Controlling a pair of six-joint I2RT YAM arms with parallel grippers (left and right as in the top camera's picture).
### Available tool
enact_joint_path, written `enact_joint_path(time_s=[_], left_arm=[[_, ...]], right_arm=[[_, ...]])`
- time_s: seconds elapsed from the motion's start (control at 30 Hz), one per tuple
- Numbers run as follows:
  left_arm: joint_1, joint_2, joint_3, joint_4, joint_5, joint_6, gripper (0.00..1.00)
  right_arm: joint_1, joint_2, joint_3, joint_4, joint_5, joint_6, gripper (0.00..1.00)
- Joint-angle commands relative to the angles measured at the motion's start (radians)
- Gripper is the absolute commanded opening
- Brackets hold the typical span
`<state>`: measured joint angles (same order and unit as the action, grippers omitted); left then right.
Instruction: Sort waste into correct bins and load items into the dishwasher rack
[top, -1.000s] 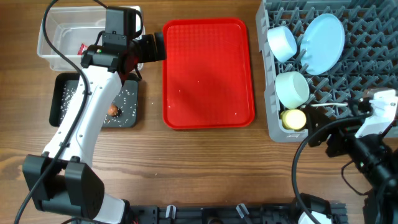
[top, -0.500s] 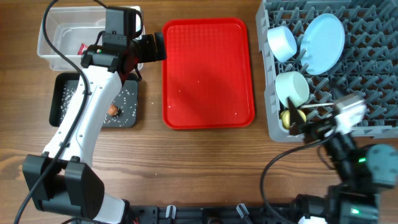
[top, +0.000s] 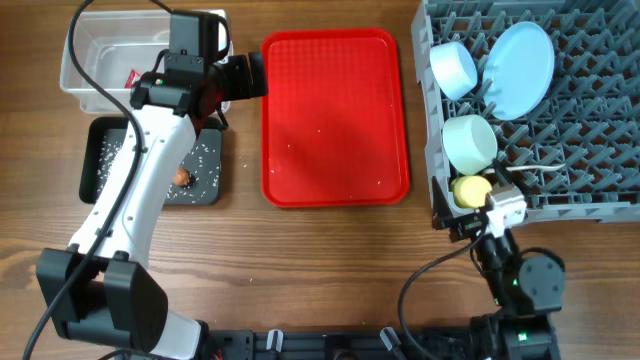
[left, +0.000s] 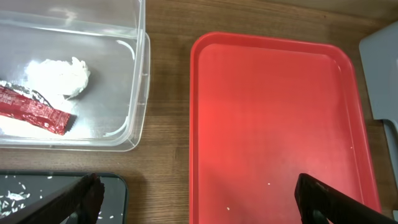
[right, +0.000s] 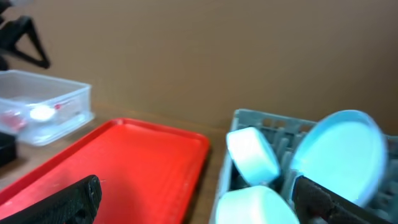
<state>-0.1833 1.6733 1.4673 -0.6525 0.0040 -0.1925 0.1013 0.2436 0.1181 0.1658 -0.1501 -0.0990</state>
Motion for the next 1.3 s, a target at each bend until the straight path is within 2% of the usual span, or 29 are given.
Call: enact_joint_path(time_s=[0.0, 0.17, 0.33, 0.5, 0.67, 1.27], left_arm=[[0.0, -0.008, 0.014, 0.001, -0.013, 0.005, 1.0], [0.0, -0.008, 0.014, 0.001, -0.013, 0.005, 1.0], [0.0, -0.008, 0.014, 0.001, -0.013, 0.005, 1.0], [0.0, -0.008, 0.014, 0.001, -0.013, 0.005, 1.0], [0.0, -0.008, 0.014, 0.001, -0.013, 0.005, 1.0], [0.0, -0.008, 0.014, 0.001, -0.013, 0.005, 1.0]], right_arm=[[0.01, -0.076, -0.043, 0.005, 0.092, -0.006, 1.0], [0.01, -0.158, -0.116, -0.005, 0.079, -0.006, 1.0], [0.01, -0.241, -0.113, -0.129, 0.054, -0.005, 0.99], [0.01, -0.241, -0.113, -0.159, 0.028, 0.005, 1.0], [0.01, -0.232, -0.113, -0.158, 0.027, 0.1, 1.0], [0.01, -0.226, -0.113, -0.158, 0.027, 0.1, 1.0]])
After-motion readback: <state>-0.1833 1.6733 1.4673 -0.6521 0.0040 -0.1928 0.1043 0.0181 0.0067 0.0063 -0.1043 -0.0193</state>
